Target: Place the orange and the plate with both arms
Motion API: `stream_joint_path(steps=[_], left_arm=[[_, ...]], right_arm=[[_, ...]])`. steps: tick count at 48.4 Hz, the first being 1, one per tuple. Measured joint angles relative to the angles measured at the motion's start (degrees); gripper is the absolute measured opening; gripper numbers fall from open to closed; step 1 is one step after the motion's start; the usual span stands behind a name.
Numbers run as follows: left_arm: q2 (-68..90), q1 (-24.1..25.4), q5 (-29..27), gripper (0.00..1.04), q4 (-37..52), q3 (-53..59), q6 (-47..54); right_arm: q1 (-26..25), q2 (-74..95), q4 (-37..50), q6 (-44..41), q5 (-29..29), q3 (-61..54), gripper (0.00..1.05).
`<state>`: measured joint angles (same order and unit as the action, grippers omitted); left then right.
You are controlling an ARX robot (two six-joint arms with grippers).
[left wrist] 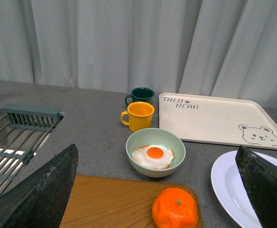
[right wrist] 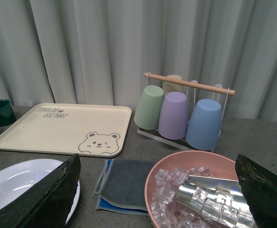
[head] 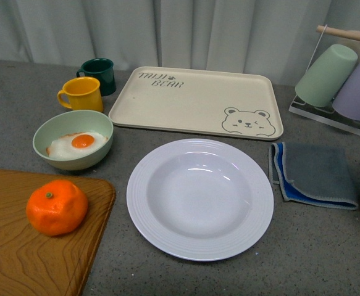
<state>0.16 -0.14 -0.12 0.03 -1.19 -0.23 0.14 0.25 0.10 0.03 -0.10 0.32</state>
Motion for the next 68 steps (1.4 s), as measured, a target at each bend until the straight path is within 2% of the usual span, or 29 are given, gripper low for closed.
stream_joint_path(steps=[68], left_arm=[[0.0, 0.0, 0.0, 0.98, 0.0, 0.0, 0.0]], right_arm=[[0.0, 0.0, 0.0, 0.0, 0.0, 0.0, 0.95]])
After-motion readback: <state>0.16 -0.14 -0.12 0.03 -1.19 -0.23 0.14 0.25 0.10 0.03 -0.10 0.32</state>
